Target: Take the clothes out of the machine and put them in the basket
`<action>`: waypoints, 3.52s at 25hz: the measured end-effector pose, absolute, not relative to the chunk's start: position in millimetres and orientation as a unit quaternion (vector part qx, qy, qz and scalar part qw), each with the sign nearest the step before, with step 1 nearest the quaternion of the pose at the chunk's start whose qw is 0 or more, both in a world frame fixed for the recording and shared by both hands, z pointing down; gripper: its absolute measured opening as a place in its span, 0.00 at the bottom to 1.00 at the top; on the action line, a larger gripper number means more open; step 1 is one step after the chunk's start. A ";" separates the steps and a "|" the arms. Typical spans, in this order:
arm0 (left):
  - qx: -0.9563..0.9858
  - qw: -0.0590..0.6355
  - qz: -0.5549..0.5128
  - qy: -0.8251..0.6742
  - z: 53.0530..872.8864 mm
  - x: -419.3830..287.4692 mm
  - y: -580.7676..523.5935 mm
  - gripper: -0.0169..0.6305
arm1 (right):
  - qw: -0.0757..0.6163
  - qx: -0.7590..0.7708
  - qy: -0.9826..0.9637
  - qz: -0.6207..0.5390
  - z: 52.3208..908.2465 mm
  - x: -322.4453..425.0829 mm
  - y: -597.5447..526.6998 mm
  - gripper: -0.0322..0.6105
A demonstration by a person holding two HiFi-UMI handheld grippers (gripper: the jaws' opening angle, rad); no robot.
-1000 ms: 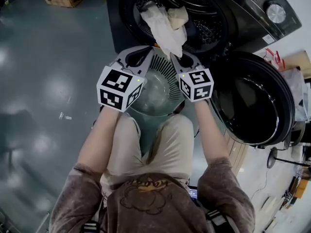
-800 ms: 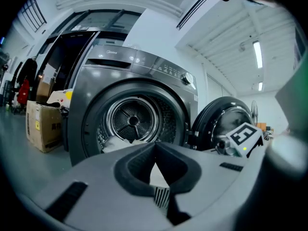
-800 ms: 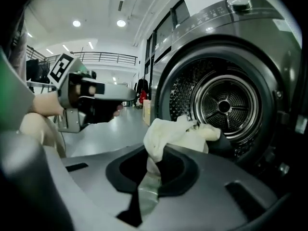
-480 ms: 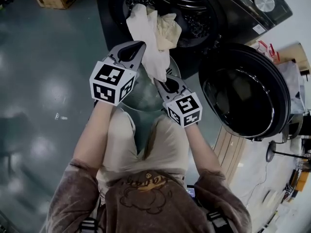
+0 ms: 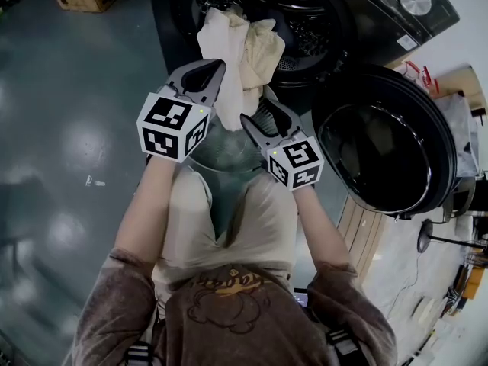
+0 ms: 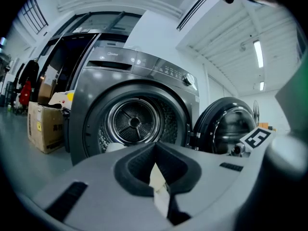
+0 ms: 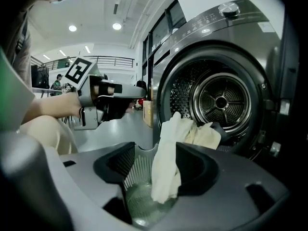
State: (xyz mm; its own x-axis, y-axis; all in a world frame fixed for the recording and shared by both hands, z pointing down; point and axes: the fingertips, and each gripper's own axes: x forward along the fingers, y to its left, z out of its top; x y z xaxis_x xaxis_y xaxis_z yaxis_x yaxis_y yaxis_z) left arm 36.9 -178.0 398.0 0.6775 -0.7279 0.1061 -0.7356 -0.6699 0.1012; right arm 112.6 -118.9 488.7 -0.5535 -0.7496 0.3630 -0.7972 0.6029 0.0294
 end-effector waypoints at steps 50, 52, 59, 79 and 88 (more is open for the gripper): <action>0.907 0.107 0.034 -0.406 411.7 9.5 -187.8 0.04 | 0.208 0.473 -0.848 0.122 537.4 97.8 -302.1 0.14; 0.907 0.105 0.034 -0.406 411.5 10.1 -187.7 0.04 | 0.209 0.468 -0.851 0.115 534.6 100.5 -279.3 0.14; 0.909 0.098 0.041 -0.403 410.2 16.3 -183.5 0.04 | 0.209 0.447 -0.863 0.111 522.1 104.3 -197.5 0.14; 0.913 0.078 0.063 -0.396 411.5 38.7 -173.3 0.04 | 0.244 0.418 -0.865 0.128 552.3 96.7 -104.8 0.25; 0.915 0.079 0.063 -0.391 411.8 40.1 -175.0 0.04 | 0.209 0.448 -0.861 0.121 538.8 108.3 -127.2 0.51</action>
State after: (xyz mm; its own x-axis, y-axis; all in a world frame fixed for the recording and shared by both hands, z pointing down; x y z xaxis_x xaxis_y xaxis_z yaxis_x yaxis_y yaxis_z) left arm 40.1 -175.0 411.8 0.6862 -0.7056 0.1769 -0.7255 -0.6817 0.0948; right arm 108.3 -127.2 538.8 -0.5115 -0.7202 0.4687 -0.8217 0.5695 -0.0216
